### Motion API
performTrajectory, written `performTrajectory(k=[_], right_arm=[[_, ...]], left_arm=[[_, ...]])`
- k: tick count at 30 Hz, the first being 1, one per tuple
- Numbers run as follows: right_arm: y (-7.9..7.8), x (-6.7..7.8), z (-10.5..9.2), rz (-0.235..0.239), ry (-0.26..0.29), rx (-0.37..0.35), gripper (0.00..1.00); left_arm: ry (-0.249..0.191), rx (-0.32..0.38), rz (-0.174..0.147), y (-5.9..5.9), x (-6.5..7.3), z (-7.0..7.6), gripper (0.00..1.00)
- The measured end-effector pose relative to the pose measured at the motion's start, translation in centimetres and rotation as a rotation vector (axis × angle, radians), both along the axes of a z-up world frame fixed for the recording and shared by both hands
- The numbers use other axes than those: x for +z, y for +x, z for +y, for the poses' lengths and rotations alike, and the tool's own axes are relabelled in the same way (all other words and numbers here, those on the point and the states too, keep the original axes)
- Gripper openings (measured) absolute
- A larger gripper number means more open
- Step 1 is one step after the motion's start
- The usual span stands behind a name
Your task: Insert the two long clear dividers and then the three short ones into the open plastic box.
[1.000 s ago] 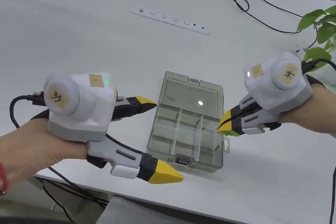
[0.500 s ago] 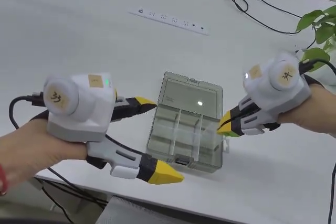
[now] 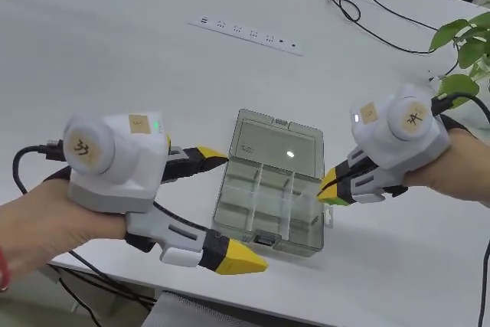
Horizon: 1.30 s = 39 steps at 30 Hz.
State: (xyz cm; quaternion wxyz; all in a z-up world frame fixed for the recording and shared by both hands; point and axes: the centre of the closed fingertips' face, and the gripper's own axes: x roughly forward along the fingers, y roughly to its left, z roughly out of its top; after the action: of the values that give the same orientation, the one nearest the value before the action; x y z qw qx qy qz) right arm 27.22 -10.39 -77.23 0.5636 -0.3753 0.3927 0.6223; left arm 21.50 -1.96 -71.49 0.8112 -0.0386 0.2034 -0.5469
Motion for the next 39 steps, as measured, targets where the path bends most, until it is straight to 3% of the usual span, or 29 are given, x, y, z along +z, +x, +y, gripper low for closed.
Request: performTrajectory(k=[20,39], right_arm=[[0.0,-0.2,0.3,0.016,-0.008,-0.01,0.02],[-0.1,-1.6,0.2,0.034,-0.015,-0.012,0.02]], left_arm=[[-0.001,0.003,0.001,0.0,0.0,0.0,0.98],[-0.004,0.012,0.001,0.1,0.1,0.1,0.98]])
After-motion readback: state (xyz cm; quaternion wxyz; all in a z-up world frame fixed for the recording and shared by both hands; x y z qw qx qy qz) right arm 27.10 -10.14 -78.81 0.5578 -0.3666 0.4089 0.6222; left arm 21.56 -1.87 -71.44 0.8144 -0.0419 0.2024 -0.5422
